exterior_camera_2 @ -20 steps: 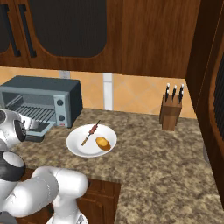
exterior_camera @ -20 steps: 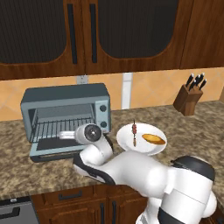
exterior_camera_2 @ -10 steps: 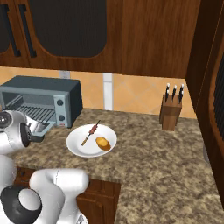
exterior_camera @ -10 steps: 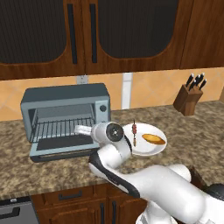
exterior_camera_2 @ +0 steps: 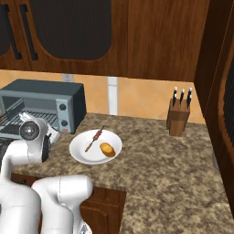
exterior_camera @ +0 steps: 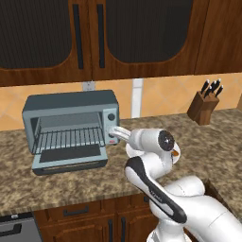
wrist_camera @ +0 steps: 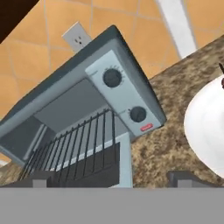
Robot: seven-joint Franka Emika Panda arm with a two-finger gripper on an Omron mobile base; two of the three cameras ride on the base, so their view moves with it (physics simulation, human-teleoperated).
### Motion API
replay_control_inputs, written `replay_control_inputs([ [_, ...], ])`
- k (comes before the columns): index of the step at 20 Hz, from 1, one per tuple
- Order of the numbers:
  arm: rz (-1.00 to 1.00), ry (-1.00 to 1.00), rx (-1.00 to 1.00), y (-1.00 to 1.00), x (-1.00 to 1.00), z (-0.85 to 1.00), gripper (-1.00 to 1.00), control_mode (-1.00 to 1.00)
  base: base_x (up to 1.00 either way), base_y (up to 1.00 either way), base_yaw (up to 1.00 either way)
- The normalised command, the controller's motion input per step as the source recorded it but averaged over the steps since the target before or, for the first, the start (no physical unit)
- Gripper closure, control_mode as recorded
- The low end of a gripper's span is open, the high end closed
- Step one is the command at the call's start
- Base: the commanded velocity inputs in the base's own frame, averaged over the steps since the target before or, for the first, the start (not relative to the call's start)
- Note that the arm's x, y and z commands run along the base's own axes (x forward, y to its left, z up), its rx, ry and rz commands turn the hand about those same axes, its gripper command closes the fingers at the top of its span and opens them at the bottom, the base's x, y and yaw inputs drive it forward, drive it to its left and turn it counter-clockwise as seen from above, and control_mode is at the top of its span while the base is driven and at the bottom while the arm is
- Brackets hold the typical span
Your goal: Pick up the kebab skewer and baguette bread, and place them inside the toaster oven. Close the toaster oven door and start by setting the timer.
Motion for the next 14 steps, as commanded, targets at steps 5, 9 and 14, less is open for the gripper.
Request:
replay_control_inputs([
  [5,-0.05,0.17,0.16,-0.41,-0.07,0.78,-1.0,-1.0,0.0,0.0,0.0],
  [9,-0.04,0.19,0.07,-0.29,-0.49,0.44,-1.0,-1.0,0.0,0.0,0.0],
  [14,0.02,0.07,0.0,-0.56,-0.44,0.33,-1.0,-1.0,0.0,0.0,0.0],
])
